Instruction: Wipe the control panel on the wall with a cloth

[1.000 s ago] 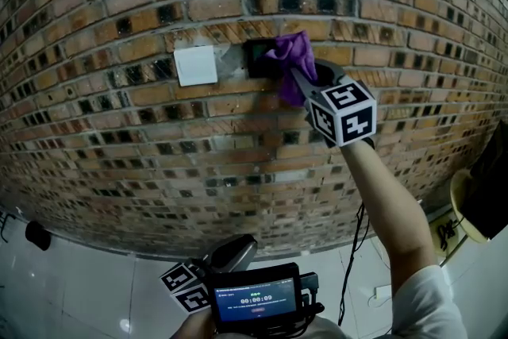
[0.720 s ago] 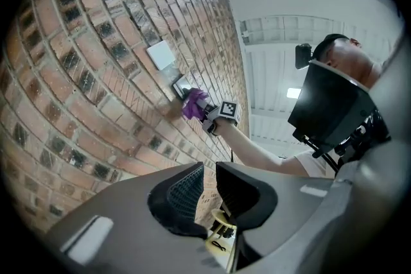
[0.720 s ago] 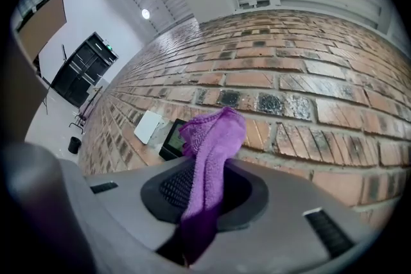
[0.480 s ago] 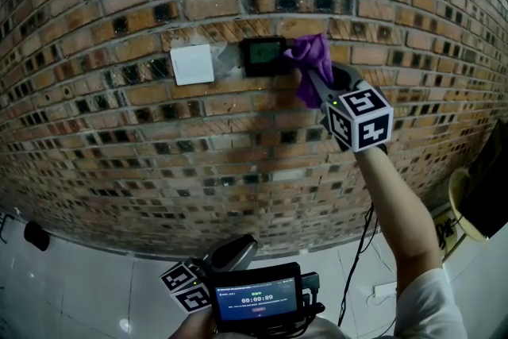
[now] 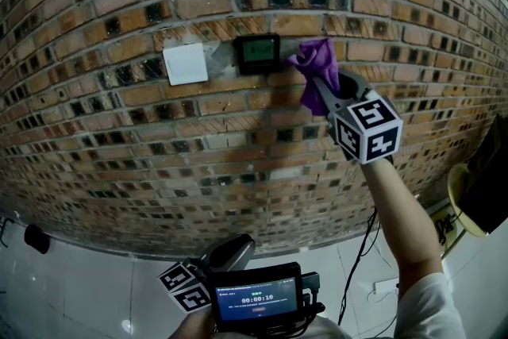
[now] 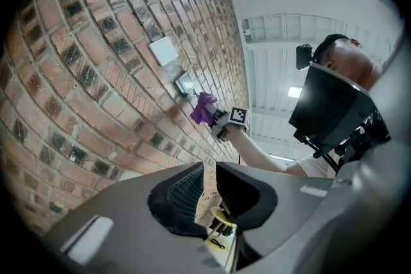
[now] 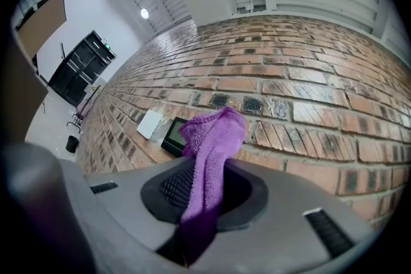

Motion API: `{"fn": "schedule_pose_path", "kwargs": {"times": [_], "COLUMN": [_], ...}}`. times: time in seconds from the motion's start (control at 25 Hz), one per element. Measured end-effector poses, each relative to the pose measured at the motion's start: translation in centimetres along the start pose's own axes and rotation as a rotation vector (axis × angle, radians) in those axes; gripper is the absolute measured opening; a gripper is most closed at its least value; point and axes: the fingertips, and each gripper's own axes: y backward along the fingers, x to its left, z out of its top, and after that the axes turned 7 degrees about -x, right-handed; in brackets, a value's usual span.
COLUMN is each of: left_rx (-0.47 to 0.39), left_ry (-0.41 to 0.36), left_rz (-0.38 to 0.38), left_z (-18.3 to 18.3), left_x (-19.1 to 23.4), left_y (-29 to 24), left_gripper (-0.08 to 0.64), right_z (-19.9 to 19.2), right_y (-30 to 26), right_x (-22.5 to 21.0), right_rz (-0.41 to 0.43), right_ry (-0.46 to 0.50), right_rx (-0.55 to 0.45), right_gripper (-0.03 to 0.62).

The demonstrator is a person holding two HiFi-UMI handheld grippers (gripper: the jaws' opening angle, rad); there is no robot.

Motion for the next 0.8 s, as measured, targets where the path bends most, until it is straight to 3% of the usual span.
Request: {"fn": "schedule_pose_path", "kwargs": {"times": [0.8], "left_rx": [0.002], "left_ry": [0.023], "left_rz": [0.033], "left_z": [-0.9], "left_x": [1.2], "left_y": [0.7], "left_gripper": [0.049], "right_z": [-6.0], "right_y": [5.3], "right_x": [3.7], "right_rz": [0.025], "right_ry": [-0.133], "right_rx": [0.07], "right_gripper": [0.078]}}
